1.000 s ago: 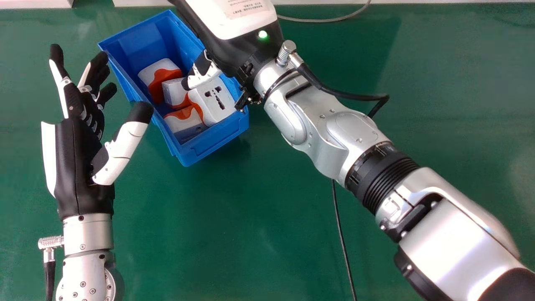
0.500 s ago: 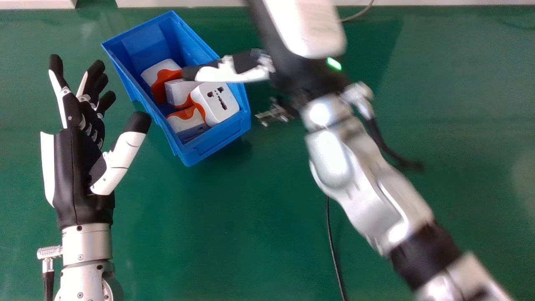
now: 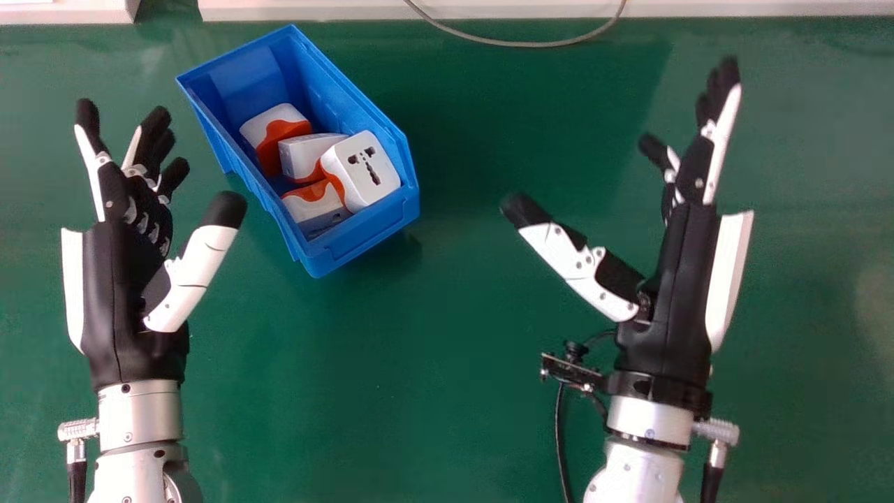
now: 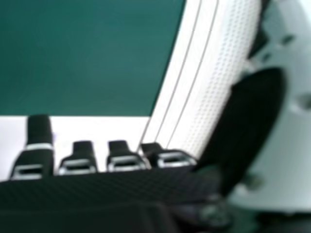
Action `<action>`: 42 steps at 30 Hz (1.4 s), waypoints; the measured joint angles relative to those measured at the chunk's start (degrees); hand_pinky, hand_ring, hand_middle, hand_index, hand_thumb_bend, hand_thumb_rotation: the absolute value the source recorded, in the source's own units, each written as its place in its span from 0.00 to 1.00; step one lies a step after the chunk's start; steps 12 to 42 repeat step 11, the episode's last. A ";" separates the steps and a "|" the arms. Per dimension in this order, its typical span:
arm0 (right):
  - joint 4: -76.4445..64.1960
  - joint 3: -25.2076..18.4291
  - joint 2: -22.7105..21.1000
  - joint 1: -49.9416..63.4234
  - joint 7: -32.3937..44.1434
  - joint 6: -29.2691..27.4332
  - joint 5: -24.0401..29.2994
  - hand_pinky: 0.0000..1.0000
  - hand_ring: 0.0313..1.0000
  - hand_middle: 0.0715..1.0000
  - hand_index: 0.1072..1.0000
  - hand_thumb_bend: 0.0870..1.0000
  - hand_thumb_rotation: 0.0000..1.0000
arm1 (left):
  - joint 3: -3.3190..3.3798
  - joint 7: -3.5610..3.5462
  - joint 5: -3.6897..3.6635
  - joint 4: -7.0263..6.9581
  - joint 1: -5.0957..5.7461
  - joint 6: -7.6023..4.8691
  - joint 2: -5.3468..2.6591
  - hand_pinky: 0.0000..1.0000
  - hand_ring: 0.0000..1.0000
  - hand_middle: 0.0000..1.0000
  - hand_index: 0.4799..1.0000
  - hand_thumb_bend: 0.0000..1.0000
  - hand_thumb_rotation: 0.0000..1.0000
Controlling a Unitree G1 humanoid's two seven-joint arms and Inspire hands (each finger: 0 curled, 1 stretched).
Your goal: Pick all objects and put in blue box
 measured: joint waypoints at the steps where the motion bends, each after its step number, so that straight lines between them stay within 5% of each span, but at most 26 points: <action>1: -0.16 -0.12 0.02 0.00 0.05 0.00 0.01 0.92 1.00 1.00 1.00 0.55 0.71 | -0.10 -0.25 -0.01 -0.19 0.02 0.01 -0.03 0.91 0.95 0.93 0.84 0.87 0.52; 42: -0.90 -0.22 0.04 0.00 0.19 0.13 -0.39 0.93 1.00 1.00 1.00 0.53 0.74 | -0.12 0.09 0.43 -0.66 0.30 0.18 -0.02 0.91 0.94 0.93 0.83 0.87 0.52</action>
